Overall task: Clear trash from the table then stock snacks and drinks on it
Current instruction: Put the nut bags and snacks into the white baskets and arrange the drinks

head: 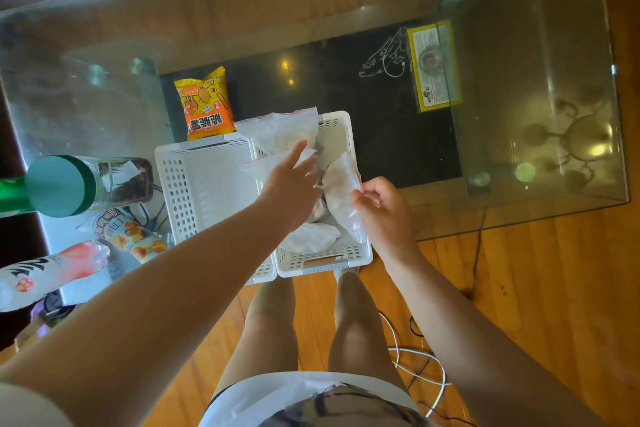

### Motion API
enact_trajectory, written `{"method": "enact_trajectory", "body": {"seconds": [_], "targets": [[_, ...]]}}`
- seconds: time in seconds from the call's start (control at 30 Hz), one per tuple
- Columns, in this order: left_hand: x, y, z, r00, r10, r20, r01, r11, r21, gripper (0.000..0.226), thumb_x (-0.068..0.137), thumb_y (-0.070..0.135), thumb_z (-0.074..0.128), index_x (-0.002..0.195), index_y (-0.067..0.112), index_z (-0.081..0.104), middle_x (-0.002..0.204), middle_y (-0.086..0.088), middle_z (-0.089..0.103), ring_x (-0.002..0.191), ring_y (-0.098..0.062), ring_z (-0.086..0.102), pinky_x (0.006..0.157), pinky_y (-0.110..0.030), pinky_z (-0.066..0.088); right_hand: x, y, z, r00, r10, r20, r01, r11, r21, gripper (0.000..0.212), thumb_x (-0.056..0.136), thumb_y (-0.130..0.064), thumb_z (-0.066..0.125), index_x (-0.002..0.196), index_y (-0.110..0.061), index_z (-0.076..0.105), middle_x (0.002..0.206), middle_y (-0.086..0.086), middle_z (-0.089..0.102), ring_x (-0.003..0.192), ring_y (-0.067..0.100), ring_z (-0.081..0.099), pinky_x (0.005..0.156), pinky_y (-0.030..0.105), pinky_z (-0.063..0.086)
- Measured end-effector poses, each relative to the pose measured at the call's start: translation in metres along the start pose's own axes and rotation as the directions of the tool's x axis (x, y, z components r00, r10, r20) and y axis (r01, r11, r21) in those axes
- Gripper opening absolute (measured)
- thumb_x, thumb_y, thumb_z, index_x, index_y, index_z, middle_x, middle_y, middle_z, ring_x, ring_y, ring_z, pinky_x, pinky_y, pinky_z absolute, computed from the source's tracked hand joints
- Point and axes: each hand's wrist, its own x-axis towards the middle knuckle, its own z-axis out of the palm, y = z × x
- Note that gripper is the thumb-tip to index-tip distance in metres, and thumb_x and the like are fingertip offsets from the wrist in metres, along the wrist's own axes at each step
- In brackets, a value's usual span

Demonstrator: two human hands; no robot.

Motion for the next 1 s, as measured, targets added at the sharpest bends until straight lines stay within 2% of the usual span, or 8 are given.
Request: {"method": "enact_trajectory", "body": {"seconds": [0.3,0.43,0.57,0.67,0.77,0.9,0.93,1.0], "targets": [[-0.018,-0.010,0.022,1.000,0.024,-0.005,-0.024,0.999,0.026,0.052,0.093,0.038,0.051,0.141,0.025,0.037,0.156,-0.002,0.024,0.146,-0.028,0.009,0.113,-0.057,-0.007,0.018,0.012,0.010,1.000,0.015,-0.010,-0.016,0.996,-0.084,0.007,0.091,-0.022,0.053,0.090,-0.015,0.051,0.087,-0.003,0.057,0.076,0.005,0.053,0.062,0.015,0.042],[-0.018,-0.010,0.021,1.000,0.031,0.004,-0.031,0.999,0.021,0.053,0.093,0.039,0.050,0.142,0.025,0.035,0.157,-0.003,0.022,0.147,-0.029,0.007,0.113,-0.057,-0.008,0.027,0.023,0.009,0.998,0.048,-0.041,-0.053,0.988,-0.145,0.018,0.092,-0.023,0.052,0.100,-0.007,0.056,0.090,-0.002,0.055,0.084,0.011,0.053,0.063,0.016,0.042],[-0.018,-0.010,0.021,1.000,0.027,0.005,-0.027,1.000,0.010,0.054,0.093,0.039,0.050,0.143,0.025,0.033,0.158,-0.003,0.020,0.147,-0.029,0.006,0.114,-0.057,-0.008,0.034,0.030,0.000,0.995,0.030,-0.098,-0.045,0.988,-0.148,0.011,0.089,-0.023,0.055,0.092,-0.012,0.058,0.086,-0.004,0.057,0.079,0.009,0.054,0.062,0.019,0.043],[-0.018,-0.009,0.018,0.999,0.032,-0.026,-0.032,0.999,-0.015,0.054,0.092,0.038,0.052,0.142,0.025,0.034,0.157,-0.002,0.023,0.147,-0.028,0.008,0.113,-0.056,-0.009,0.037,0.039,-0.011,0.989,0.030,-0.146,-0.052,0.987,-0.150,0.014,0.087,-0.026,0.060,0.089,-0.012,0.062,0.080,-0.003,0.061,0.076,0.016,0.060,0.065,0.026,0.051],[-0.015,-0.005,0.010,0.994,0.045,-0.096,-0.055,0.993,-0.103,0.047,0.091,0.033,0.056,0.136,0.026,0.043,0.151,0.002,0.036,0.145,-0.025,0.017,0.114,-0.054,-0.008,0.040,0.047,-0.021,0.984,0.076,-0.159,-0.098,0.986,-0.134,0.010,0.085,-0.027,0.064,0.082,-0.018,0.060,0.071,-0.005,0.062,0.067,0.017,0.063,0.070,0.035,0.057],[-0.009,0.005,0.002,0.991,-0.009,-0.136,-0.032,0.955,-0.296,0.040,0.089,0.033,0.060,0.128,0.030,0.052,0.136,0.008,0.055,0.135,-0.017,0.041,0.117,-0.045,0.000,0.045,0.046,-0.026,0.986,0.094,-0.139,-0.112,0.985,-0.130,0.013,0.083,-0.020,0.067,0.092,-0.012,0.061,0.089,0.004,0.065,0.079,0.019,0.063,0.073,0.033,0.057],[-0.008,0.007,0.001,0.987,-0.047,-0.155,-0.013,0.930,-0.366,0.039,0.088,0.032,0.060,0.126,0.031,0.053,0.134,0.009,0.057,0.132,-0.016,0.045,0.118,-0.042,0.002,0.044,0.043,-0.025,0.986,0.040,-0.162,-0.068,0.983,-0.168,0.016,0.082,-0.016,0.068,0.095,-0.010,0.061,0.091,0.004,0.063,0.080,0.018,0.061,0.071,0.030,0.055],[-0.011,0.012,0.002,0.967,-0.150,-0.204,0.024,0.856,-0.516,0.037,0.089,0.026,0.061,0.125,0.032,0.056,0.132,0.010,0.058,0.128,-0.015,0.048,0.118,-0.039,0.005,0.037,0.032,-0.023,0.960,-0.191,-0.205,0.118,0.940,-0.321,0.019,0.078,-0.005,0.068,0.095,-0.009,0.060,0.091,0.005,0.060,0.078,0.015,0.055,0.065,0.026,0.052]]}}
